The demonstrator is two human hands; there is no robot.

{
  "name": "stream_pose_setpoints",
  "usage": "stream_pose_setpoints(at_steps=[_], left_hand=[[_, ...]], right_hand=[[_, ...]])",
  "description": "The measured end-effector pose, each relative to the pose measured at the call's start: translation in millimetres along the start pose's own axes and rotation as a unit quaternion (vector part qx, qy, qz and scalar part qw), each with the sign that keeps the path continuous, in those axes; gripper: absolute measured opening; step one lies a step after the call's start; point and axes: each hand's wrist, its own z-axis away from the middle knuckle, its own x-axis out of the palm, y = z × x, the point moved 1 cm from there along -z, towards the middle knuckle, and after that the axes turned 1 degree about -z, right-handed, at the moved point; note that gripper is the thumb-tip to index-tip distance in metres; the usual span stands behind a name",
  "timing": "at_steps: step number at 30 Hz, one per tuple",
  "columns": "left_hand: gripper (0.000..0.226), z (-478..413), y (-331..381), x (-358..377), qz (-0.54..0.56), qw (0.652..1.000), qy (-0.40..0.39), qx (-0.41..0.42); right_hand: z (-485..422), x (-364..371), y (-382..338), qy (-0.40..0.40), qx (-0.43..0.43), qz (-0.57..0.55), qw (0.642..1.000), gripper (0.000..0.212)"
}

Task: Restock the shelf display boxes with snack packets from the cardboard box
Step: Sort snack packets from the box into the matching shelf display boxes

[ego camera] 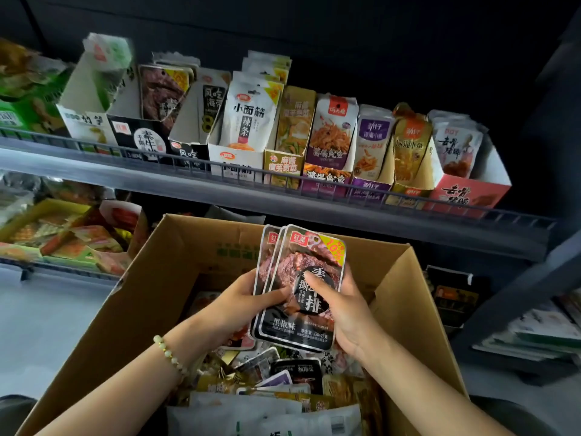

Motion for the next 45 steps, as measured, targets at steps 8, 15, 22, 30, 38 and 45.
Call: stream_pose_setpoints(at_steps=[8,15,22,30,38,45], left_hand=[[0.045,-2,25,-6,-0.046,0.995,-0.009,0.090],[0.027,4,54,-38,-0.011,0.985,0.077,0.152],[0.023,22,94,-107,-0.082,0.937,0.144,0.307],[0.009,20,143,-185,-0.195,0.893,0.131,0.383],[0.022,-40,171,-275,-0.306,0.855,0.277,0.315],[0.034,-78,150,-310,-0.494,0.775,0.292,0.264]], right_hand=[[-13,31,-29,0.019,-0.111,0.057,0.992,0.043],[-34,77,-80,0.029,-0.219,0.026,0.975,0.068],[-56,125,-155,-0.136,-0.143,0.152,0.969,0.074],[-89,182,-201,-0.277,-0.053,0.205,0.937,0.043],[-148,253,-237,-0.141,-0.207,0.256,0.934,0.058],[-209,302,-255,-0.002,-0.270,0.358,0.894,0.088]])
